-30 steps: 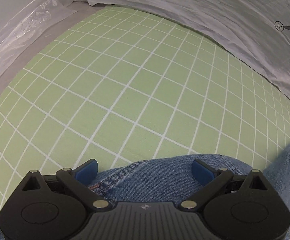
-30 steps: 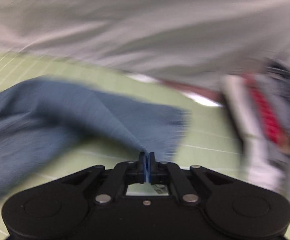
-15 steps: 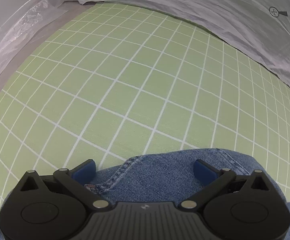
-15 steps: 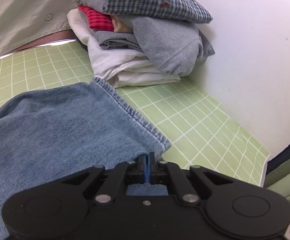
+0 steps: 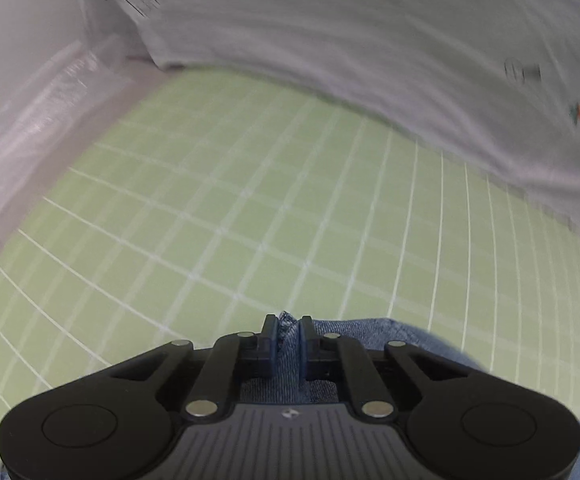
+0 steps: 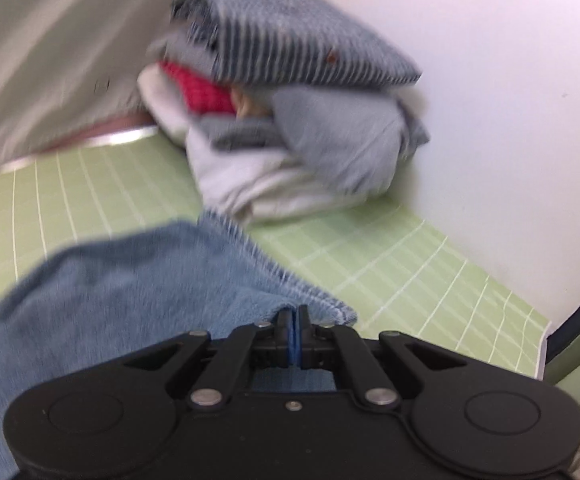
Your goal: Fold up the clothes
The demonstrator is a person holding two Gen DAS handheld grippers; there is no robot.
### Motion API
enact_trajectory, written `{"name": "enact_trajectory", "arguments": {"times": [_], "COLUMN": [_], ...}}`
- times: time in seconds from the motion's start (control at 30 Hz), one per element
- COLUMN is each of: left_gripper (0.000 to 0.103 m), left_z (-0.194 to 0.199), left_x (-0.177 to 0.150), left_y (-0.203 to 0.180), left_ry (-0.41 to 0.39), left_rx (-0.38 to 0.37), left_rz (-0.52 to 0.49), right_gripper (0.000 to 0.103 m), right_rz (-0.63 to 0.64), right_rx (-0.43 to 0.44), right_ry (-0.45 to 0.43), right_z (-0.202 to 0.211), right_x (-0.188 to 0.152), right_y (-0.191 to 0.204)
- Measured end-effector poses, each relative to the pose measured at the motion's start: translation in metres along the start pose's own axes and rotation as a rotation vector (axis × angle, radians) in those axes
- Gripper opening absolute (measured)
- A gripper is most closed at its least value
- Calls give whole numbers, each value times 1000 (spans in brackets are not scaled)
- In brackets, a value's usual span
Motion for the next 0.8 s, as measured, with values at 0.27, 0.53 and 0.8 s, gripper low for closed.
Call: {"name": "enact_trajectory", "arguments": {"times": [0.27, 0.53, 0.8], "left_gripper": [14, 49, 84], "left_z": [55, 27, 49], "left_x": [10, -51, -8], "left_y": [49, 25, 54], "left_ry": [-159, -18, -144], "left_rx": [166, 100, 75], "left_rz": [108, -69, 87], "right_gripper": [1, 2, 34], "right_rz": [55, 112, 44], "right_rx": [1, -25, 32], "right_ry": [3, 154, 129], "right_z": [3, -14, 3], "right_x": [-5, -48, -42], "right_y": [8, 12, 21]}}
Point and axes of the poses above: each gripper's, at about its wrist camera, not at the fingertips, and z roughly against the way its jaws point, y to its left, x to its top, the point moved 5 cm from there along -z, roughly the way its jaws point, and after that the axes turned 2 degrees about -z, right-handed, at the moved point
